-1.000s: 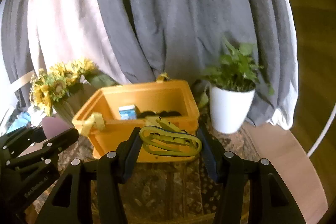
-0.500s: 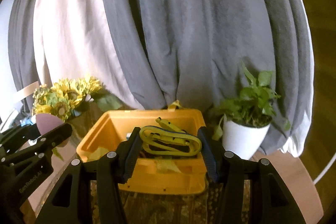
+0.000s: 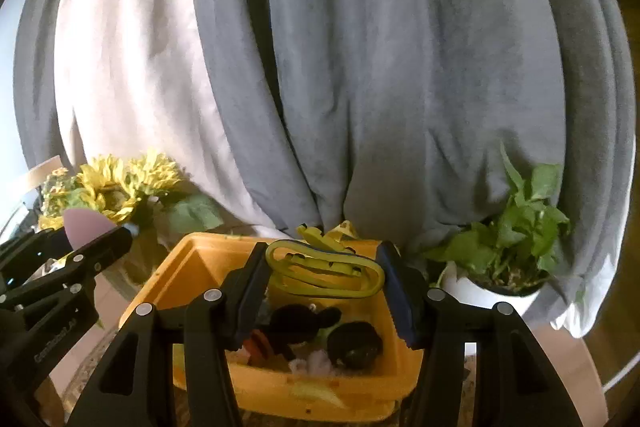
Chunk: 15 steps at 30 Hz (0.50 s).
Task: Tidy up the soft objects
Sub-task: 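Carry the pink sponge and yellow cord into the orange crate and release both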
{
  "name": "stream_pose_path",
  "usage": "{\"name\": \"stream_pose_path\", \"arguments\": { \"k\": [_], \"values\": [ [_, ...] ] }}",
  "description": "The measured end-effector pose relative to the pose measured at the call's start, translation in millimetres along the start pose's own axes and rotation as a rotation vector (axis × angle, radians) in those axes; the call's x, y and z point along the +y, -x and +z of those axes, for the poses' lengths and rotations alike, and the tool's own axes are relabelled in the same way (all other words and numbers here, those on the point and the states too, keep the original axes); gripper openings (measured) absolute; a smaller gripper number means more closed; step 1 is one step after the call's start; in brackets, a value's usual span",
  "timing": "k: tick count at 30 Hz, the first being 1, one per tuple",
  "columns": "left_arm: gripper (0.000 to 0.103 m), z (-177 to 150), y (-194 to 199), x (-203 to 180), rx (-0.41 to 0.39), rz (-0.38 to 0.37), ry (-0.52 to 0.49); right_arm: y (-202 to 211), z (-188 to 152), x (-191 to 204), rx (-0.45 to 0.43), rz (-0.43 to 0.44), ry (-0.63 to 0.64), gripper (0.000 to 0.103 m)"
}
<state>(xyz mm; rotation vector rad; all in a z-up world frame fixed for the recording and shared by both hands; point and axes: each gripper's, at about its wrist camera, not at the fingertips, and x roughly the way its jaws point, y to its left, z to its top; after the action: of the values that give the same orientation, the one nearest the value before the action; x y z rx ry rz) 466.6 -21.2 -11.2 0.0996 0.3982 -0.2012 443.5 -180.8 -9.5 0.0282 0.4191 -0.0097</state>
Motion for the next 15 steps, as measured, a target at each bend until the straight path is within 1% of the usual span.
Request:
{"name": "stream_pose_path", "arguments": {
  "k": [9,15],
  "values": [
    [0.037,5.7,-46.7,-0.3,0.073,-0.001,0.01,-45.3,10.7,-3.7,0.056,0.006,0.014,0.055],
    [0.037,3.0,-82.0,-2.8,0.163,-0.029,0.001,-75.7,7.4,-7.4,0.118,0.012,0.012,0.055]
  ]
}}
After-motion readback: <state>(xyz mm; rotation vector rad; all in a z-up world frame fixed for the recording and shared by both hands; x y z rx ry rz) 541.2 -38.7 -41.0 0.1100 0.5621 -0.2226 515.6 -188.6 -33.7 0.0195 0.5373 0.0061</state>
